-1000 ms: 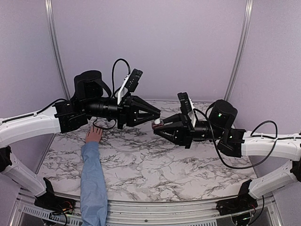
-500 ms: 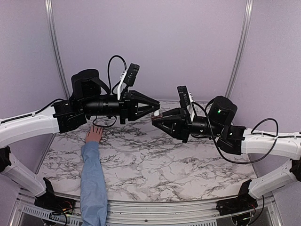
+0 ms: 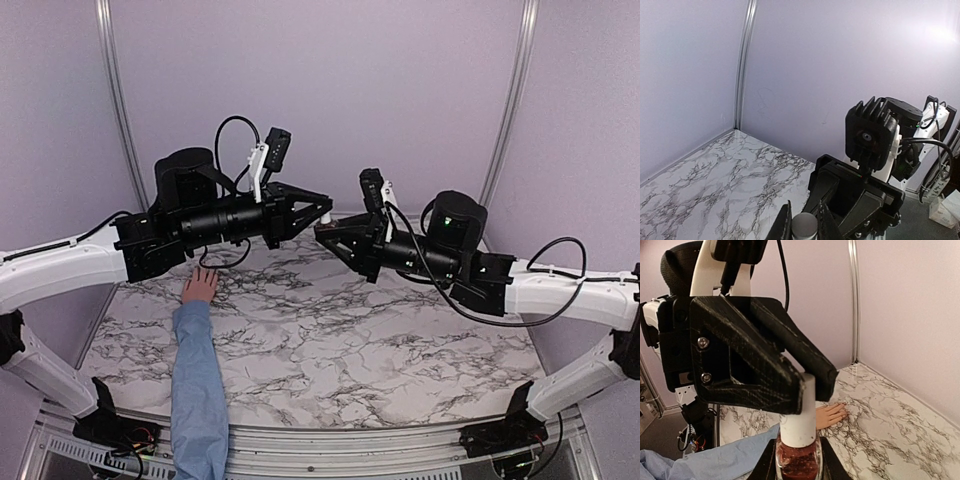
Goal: Paint the nails
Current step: Unscrew the nail polish bottle.
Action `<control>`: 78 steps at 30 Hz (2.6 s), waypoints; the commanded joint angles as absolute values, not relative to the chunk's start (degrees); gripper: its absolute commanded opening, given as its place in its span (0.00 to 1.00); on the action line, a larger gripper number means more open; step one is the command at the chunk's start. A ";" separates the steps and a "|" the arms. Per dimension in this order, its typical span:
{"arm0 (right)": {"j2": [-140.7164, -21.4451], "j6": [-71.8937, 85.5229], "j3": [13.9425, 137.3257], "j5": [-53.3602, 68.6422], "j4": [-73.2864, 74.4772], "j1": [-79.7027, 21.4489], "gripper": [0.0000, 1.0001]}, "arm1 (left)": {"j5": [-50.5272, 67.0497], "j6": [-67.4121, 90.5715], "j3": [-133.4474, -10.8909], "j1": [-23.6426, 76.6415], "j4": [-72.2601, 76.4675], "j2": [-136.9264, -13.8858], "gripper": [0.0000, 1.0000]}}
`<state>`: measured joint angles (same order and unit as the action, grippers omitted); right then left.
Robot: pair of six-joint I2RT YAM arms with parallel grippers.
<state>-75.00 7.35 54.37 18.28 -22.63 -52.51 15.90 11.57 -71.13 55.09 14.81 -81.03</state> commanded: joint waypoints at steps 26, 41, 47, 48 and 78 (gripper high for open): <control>-82.00 0.68 62.54 -11.10 -20.22 -55.81 0.00 | -16.22 13.76 -78.83 61.43 6.30 -86.13 0.22; -75.91 0.80 59.37 16.21 -21.70 -54.14 0.00 | 25.79 9.28 -71.32 50.04 6.47 -73.35 0.63; -74.28 1.81 59.21 31.96 -22.85 -53.25 0.00 | 35.97 6.80 -69.95 49.05 8.36 -71.08 0.62; -74.34 1.82 59.40 33.58 -22.49 -53.26 0.00 | 37.28 7.14 -70.15 49.04 8.78 -71.40 0.61; -78.88 13.16 59.50 47.58 -30.36 -51.31 0.00 | 49.34 8.89 -75.01 50.75 10.99 -79.13 0.23</control>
